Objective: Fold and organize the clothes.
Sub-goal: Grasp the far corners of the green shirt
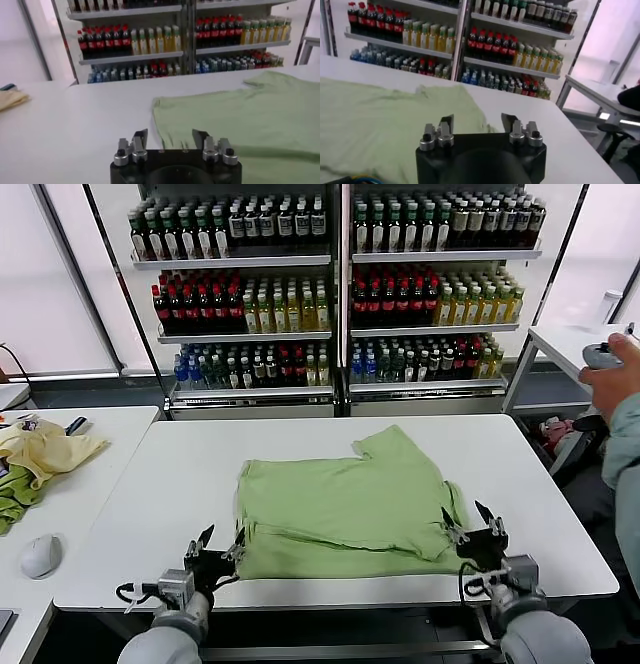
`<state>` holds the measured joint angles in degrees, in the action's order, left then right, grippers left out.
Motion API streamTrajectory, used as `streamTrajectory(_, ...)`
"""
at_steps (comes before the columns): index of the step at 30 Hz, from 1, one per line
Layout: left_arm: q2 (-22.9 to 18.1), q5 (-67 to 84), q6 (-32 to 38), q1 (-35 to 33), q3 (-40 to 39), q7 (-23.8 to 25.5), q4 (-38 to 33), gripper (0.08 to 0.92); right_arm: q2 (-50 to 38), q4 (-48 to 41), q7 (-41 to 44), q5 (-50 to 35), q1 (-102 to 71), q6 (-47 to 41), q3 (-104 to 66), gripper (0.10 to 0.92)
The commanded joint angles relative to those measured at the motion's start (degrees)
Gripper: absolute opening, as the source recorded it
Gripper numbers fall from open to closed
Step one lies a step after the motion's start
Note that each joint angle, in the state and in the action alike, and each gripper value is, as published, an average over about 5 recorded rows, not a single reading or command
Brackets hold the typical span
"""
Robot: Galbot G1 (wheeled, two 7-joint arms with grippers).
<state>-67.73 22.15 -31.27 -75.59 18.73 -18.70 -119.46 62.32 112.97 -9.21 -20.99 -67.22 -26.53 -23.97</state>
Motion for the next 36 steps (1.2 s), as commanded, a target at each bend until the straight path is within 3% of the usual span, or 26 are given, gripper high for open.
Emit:
streamTrajectory(1, -0.4, 5.0, 1.2, 27.0, -8.5, -0.9, 26.1, 0.747, 1.7, -21.3, -1.8, -6.1, 25.6, -0.9, 11.0, 0.817)
streamTrajectory(5, -1.6, 5.1, 1.5, 33.6, -11.1, -1.1, 33.2, 0.815, 3.5, -30.1, -1.7, -7.0, 32.2, -0.9, 13.6, 0.822)
streamTrajectory(15, -5.2, 3.8, 2.9, 43.7, -13.1, -2.5, 48.2, 0.823, 9.2, -48.4, -0.5, -6.0, 44.2, 0.6, 17.4, 0.823)
streamTrajectory(36, -7.2, 4.6, 1.4, 44.2, -13.4, -2.7, 53.2, 0.823, 18.3, -67.4, 3.3, 0.9, 49.2, 2.7, 16.8, 0.823)
